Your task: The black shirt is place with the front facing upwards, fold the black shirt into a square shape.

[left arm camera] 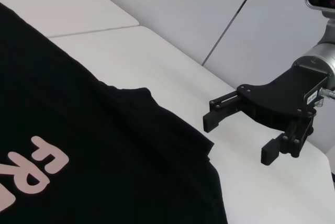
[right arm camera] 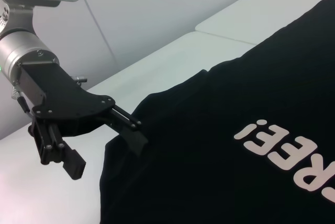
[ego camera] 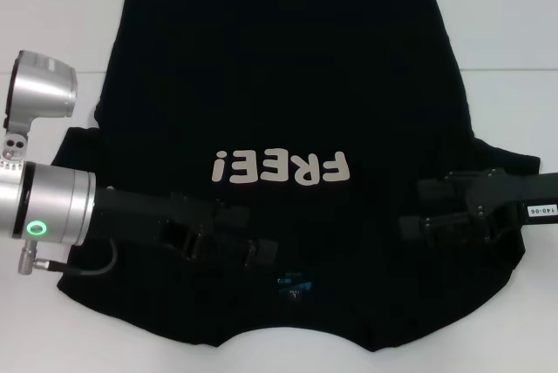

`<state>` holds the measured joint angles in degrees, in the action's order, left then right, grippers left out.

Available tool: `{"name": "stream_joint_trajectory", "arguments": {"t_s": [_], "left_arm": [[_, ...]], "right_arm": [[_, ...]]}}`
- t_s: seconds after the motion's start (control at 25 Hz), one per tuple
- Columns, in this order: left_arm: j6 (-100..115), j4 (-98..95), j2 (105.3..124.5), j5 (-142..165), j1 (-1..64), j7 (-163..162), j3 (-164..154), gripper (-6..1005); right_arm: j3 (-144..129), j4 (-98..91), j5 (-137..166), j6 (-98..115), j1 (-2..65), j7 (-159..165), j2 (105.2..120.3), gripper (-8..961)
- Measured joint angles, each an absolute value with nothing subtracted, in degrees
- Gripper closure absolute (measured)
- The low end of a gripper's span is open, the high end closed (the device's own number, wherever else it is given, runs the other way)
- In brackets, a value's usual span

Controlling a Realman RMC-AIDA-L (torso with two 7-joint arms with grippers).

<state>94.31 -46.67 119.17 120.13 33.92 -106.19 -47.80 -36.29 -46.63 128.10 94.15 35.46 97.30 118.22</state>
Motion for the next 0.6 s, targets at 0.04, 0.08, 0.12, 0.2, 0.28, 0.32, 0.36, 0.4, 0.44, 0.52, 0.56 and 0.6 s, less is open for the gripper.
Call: {"name": "stream_joint_trajectory", "arguments": {"t_s": [0.04,0.08,0.12,0.2,0.28,0.32,0.36,0.4,0.44,0.52,0.56,0.6], "left_arm": [[94.38,-46.67,119.15,120.11,33.93,-106.19,-47.72,55],[94.45,-46.67,119.13,120.11,33.95,-106.2,-47.63,58],[94.53,-46.67,119.11,120.11,33.94,-106.22,-47.53,61],[94.63,-46.67,119.08,120.05,33.94,-106.23,-47.43,67],[94.7,-46.66,119.04,119.93,33.95,-106.27,-47.43,73],[94.7,-46.66,119.03,119.87,33.94,-106.32,-47.5,76],[94.73,-46.65,119.03,119.86,33.95,-106.42,-47.6,79],[94.75,-46.67,119.03,119.86,34.0,-106.58,-47.7,82],[94.78,-46.68,119.03,119.86,34.07,-106.75,-47.77,85],[94.77,-46.7,119.0,119.87,34.24,-107.61,-47.49,91],[94.57,-46.72,118.87,119.88,34.27,-108.85,-46.86,94],[94.57,-46.72,118.87,119.88,34.27,-108.85,-46.86,97]], "right_arm": [[-36.29,-46.63,128.07,94.14,35.49,97.33,118.2,9],[-36.29,-46.63,128.03,94.13,35.51,97.38,118.17,9],[-36.29,-46.63,128.02,94.13,35.51,97.4,118.16,9],[-36.29,-46.63,127.99,94.13,35.51,97.44,118.14,9],[-36.31,-46.63,127.98,94.13,35.51,97.46,118.14,9],[-36.32,-46.63,127.98,94.12,35.51,97.46,118.14,9],[-36.32,-46.63,127.98,94.13,35.51,97.46,118.15,9],[-36.3,-46.63,127.98,94.13,35.51,97.47,118.15,9],[-36.23,-46.63,127.85,94.12,35.51,97.5,118.14,9],[-35.87,-46.64,127.14,93.96,35.51,97.94,118.07,9],[-35.56,-46.64,126.29,93.54,35.54,99.31,117.96,9],[-35.24,-46.65,125.3,92.89,35.69,101.22,117.74,9]]}}
